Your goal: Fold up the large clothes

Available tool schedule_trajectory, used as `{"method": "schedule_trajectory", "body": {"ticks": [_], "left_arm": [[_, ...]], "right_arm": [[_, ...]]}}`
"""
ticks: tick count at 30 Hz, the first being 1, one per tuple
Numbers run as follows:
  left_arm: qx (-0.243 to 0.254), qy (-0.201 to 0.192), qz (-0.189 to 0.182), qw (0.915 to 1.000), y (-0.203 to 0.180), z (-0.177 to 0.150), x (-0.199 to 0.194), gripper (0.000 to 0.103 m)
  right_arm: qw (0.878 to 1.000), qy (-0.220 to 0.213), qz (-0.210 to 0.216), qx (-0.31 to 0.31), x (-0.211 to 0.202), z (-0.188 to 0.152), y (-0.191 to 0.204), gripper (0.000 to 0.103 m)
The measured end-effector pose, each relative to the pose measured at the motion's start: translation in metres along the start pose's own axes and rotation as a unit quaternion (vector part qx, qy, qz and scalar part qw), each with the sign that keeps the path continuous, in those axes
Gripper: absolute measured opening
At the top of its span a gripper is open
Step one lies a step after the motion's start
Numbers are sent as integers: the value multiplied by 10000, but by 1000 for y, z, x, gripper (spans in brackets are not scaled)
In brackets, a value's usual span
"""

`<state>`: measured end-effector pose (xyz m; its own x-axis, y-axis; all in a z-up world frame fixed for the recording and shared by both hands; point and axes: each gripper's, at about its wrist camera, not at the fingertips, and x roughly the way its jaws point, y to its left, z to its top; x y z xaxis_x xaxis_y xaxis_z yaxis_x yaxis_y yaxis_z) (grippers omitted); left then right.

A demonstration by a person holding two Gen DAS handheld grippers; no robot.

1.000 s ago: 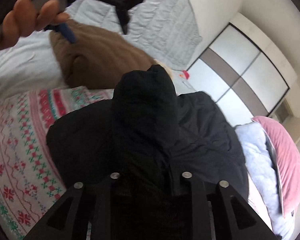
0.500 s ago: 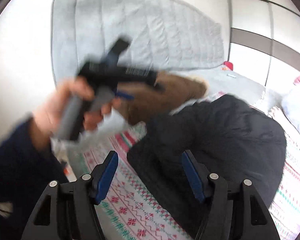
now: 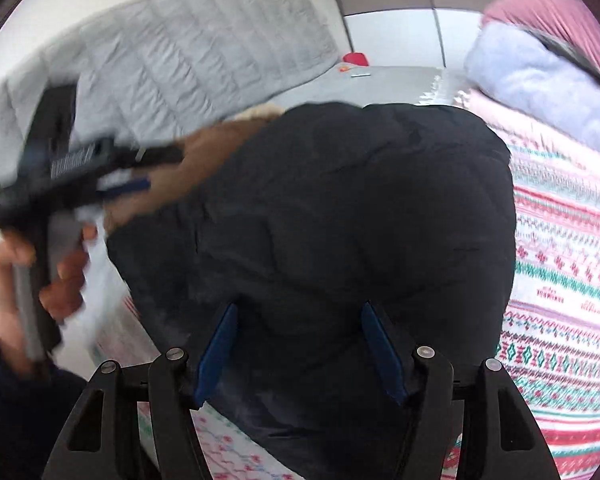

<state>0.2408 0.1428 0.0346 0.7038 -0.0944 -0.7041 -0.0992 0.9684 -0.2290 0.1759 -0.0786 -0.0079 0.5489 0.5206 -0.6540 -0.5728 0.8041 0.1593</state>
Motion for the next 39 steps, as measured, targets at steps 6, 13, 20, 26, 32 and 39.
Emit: {"method": "schedule_trajectory", "body": {"ticks": [6,13,20,26,32,39], "left_arm": [[305,135,356,9988,-20,5,14,103],[216,330,335,9987,-18,6,24,101],[30,547,1025,9932,1,-13,55,101],[-314,562,990,9930,25,-26,67,102],[-337,509,922,9939,30,-38,68,102],[-435,574,822,9940,36,-44,71,103]], "right_arm": [[9992,280,26,-289,18,-25,7,66],[9964,484,-98,-686,37,-32,23,66],[9957,545,-47,-743,43,-36,24,66],[9968,413,491,-479,15,-14,9,66],[9985,-279,384,285,-18,56,-49,65],[9935,477,-6,1038,68,119,-108,63]]}}
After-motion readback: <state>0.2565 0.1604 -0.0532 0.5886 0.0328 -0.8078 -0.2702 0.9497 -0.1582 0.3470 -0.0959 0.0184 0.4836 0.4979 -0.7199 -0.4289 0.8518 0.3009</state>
